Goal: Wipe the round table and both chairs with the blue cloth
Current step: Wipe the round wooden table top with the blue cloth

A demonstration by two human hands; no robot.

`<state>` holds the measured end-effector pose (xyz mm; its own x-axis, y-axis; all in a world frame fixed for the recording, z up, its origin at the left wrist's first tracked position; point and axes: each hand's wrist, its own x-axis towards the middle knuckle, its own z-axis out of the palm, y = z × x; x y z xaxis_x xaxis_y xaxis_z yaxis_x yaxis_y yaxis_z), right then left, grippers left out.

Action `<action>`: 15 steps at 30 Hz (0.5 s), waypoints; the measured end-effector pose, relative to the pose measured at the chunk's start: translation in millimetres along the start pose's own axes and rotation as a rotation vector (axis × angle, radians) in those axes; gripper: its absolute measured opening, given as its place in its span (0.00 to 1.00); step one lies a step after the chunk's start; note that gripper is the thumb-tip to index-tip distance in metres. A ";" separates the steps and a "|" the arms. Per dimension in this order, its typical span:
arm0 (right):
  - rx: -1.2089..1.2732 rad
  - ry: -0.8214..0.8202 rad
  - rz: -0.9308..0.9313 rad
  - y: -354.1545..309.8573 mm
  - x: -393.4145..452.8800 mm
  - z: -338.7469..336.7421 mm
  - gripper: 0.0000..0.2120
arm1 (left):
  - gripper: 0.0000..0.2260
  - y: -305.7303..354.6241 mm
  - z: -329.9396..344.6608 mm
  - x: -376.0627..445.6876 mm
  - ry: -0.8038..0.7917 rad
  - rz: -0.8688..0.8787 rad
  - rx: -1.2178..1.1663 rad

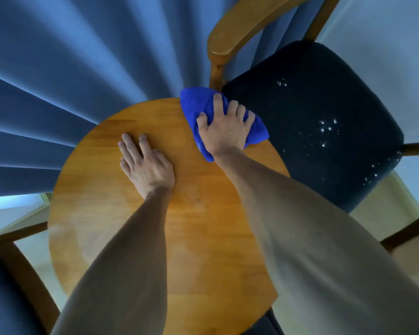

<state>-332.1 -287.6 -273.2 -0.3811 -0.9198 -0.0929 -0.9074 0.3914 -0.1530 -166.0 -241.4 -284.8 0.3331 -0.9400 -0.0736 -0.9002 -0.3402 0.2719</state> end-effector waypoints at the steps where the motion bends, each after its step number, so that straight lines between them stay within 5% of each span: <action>1: 0.003 -0.001 -0.006 1.8 -1.2 0.0 0.30 | 0.25 -0.4 -0.8 0.5 0.010 0.003 0.006; 15: 0.026 0.053 0.362 111.7 -101.2 -5.1 0.31 | 0.20 13.7 -6.5 -17.7 -0.050 0.005 0.134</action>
<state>-395.8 -151.0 -275.8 -0.6860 -0.7215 -0.0941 -0.7076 0.6917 -0.1444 -182.3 -229.3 -273.6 0.3171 -0.9407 -0.1207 -0.9324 -0.3325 0.1418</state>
